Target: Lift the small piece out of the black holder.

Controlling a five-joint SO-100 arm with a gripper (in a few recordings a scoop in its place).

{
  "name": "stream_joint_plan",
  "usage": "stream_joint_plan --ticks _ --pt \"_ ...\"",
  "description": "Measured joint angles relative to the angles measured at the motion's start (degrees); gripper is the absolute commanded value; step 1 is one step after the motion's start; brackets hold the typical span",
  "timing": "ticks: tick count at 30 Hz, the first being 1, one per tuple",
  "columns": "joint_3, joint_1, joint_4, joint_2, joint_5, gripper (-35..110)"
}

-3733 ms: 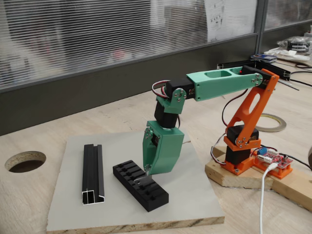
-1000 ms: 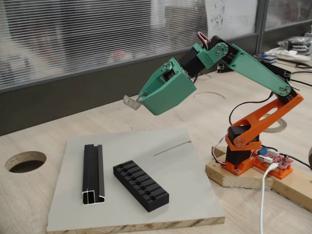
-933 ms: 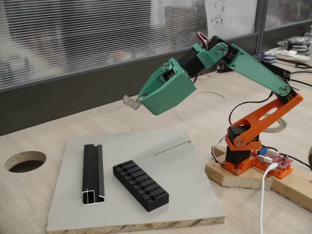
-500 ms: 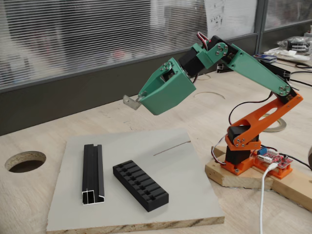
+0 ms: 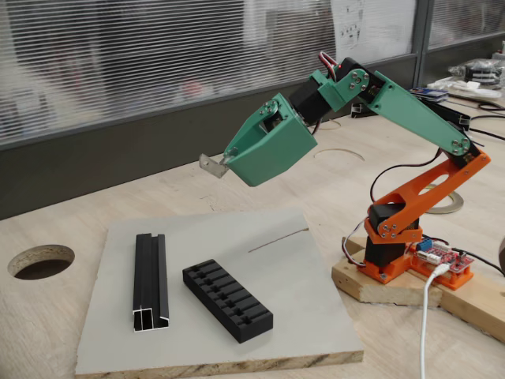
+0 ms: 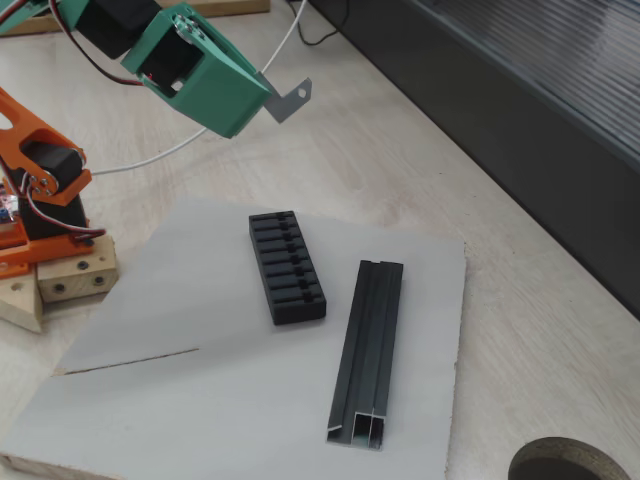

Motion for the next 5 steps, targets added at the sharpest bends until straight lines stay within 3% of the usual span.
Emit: stream_joint_plan --ticks 5 --pt "0.0 0.0 0.0 0.0 0.0 4"
